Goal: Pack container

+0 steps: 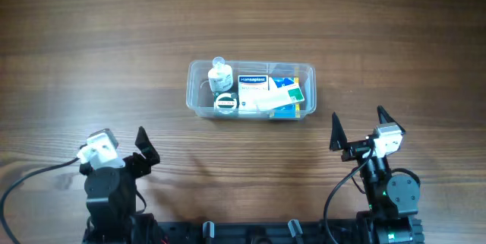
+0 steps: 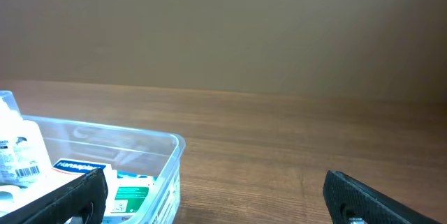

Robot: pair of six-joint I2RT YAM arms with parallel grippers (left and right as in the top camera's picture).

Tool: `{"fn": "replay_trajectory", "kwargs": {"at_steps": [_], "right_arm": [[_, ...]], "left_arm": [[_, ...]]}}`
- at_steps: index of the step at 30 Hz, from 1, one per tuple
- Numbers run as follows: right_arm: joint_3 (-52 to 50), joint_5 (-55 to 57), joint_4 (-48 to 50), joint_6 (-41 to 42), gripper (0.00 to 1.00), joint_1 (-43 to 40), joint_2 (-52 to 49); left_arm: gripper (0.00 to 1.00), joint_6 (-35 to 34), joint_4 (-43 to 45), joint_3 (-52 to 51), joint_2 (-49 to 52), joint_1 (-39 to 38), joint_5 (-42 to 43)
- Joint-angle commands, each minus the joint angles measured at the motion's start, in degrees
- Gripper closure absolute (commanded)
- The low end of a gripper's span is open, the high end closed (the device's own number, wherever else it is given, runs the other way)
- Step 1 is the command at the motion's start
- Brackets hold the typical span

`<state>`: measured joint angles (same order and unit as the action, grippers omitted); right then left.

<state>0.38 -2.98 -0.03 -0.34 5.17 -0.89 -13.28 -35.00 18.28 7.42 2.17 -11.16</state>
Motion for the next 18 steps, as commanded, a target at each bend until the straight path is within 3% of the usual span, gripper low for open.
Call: {"fn": "replay_trajectory", "kwargs": {"at_steps": [1,11,18], "right_arm": [[-0.09,-0.94,0.17,-0.79,0.00,-0.04,0.46],[-0.09,-0.94,0.17,-0.79,0.00,-0.04,0.46],[-0.09,-0.94,0.17,-0.81,0.00,-0.04,0.46]], "left_arm": [[0.00,-0.48,9.51,-0.98,-3.41,0.31,-2.40],[0.00,-0.72,26.10,-7.17,-7.28,-1.01,5.73],[0.00,-0.72,28.00,-12.76,-7.28,-1.01,8.48]]}}
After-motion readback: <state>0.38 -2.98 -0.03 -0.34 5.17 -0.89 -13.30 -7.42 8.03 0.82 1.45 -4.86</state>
